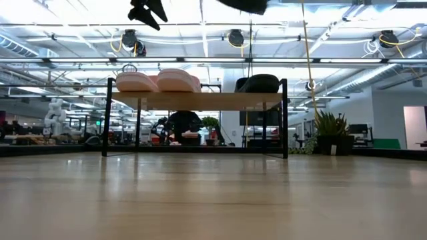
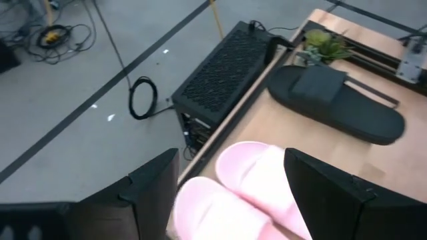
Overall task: Pick and place slides into the shelf
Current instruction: Put the black slipper on the shelf
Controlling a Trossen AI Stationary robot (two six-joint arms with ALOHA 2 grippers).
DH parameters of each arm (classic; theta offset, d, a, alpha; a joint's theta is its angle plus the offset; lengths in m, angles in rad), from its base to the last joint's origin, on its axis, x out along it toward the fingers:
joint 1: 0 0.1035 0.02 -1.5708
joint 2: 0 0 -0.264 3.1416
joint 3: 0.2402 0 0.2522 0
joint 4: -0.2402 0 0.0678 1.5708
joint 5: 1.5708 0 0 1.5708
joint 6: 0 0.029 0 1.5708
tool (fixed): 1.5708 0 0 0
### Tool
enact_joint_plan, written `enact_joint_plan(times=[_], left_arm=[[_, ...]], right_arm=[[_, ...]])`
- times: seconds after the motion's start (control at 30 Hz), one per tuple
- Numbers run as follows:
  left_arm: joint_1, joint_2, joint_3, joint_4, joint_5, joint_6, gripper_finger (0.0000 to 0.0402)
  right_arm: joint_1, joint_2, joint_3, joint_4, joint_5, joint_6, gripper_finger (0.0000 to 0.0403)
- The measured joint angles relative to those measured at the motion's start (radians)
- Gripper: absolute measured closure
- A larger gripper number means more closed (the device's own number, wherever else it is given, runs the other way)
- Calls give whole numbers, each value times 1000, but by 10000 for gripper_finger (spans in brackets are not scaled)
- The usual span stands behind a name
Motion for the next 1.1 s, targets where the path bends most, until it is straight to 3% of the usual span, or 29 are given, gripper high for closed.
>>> enact_joint_plan(times=[0.1,0.3,0.47,0.77,1.0,1.1], left_arm=[[38,0,0,-2,0,8,131],[97,0,0,-5,2,9,131],[134,-1,0,-9,5,15,131],[160,-1,0,-33,9,34,131],[157,-1,0,-37,25,11,131],[152,-1,0,-37,94,10,131]], right_arm=[[-67,74,70,10,14,47,398],[-157,260,174,12,92,338,398],[-210,303,197,20,157,318,398],[-230,276,197,28,234,121,400],[-238,276,234,-79,196,183,401],[-242,277,255,-173,176,233,402]])
